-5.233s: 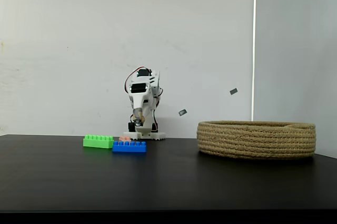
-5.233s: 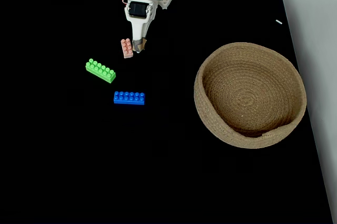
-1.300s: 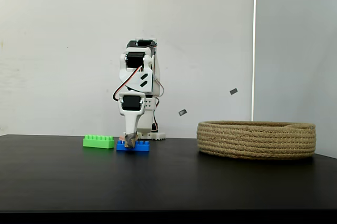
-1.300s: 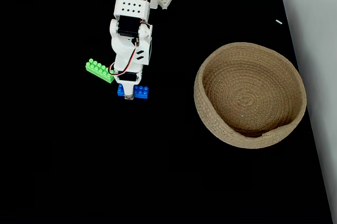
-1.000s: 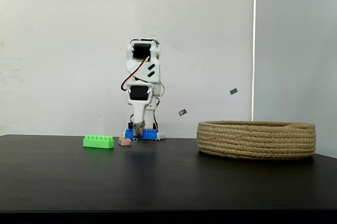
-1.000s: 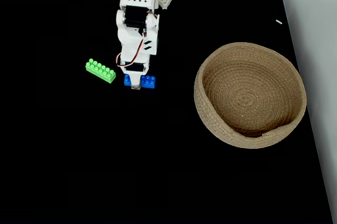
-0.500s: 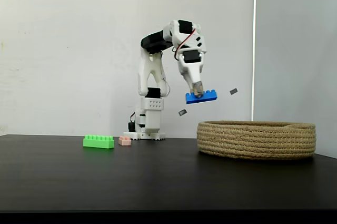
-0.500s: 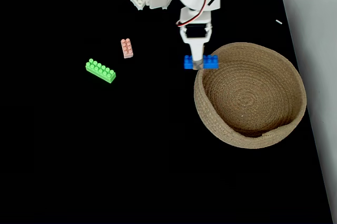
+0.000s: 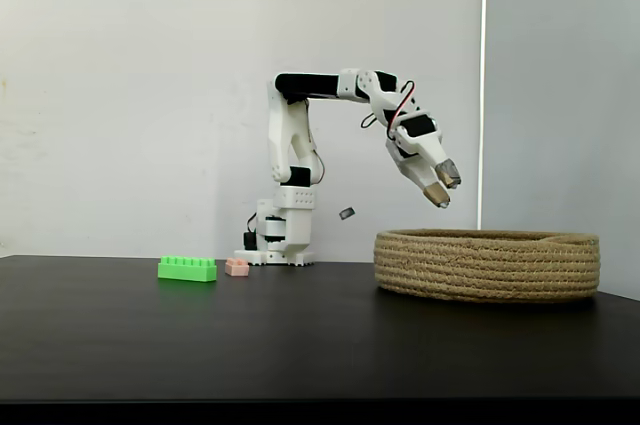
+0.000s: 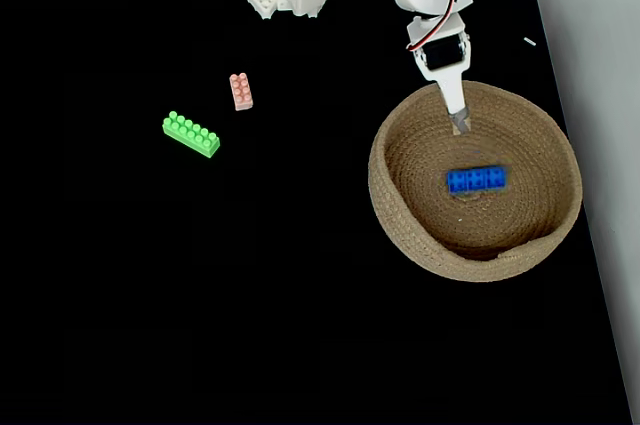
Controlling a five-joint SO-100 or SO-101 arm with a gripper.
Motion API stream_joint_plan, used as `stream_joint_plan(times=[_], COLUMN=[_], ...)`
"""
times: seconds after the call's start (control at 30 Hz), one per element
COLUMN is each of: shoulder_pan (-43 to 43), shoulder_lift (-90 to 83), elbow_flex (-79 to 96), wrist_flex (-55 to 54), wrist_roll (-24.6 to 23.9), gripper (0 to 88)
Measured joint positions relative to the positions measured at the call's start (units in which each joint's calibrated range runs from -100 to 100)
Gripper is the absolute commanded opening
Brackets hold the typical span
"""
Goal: Place the lego blocks in the tray
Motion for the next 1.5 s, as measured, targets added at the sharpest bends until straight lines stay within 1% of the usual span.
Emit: stream_joint_plan(times=[0.13, 0.3, 0.47, 0.67, 0.77, 0.83, 0.93, 1.1, 1.17, 1.33, 1.5], shoulder_pan=[0.4, 4.7, 13.7, 25.7, 30.5, 33.9, 39.2, 43.7, 46.1, 52.2, 56.3], shoulder_lift=[0.0, -0.2, -3.5, -5.9, -6.0, -6.0, -6.0, -5.9, -5.2, 3.9, 13.4], elbow_flex=[0.0, -3.4, -6.5, -6.8, -6.8, -5.7, -3.0, -1.0, -1.0, -5.3, -8.0], wrist_flex=[0.5, 11.2, 24.5, 36.9, 40.9, 41.5, 41.3, 38.5, 37.4, 32.3, 28.3], wrist_roll=[-0.7, 0.1, 4.3, 10.6, 13.6, 14.8, 16.5, 18.4, 18.8, 18.9, 19.2], gripper=[23.3, 23.1, 24.8, 28.4, 33.3, 34.5, 33.1, 35.4, 34.9, 33.0, 31.1])
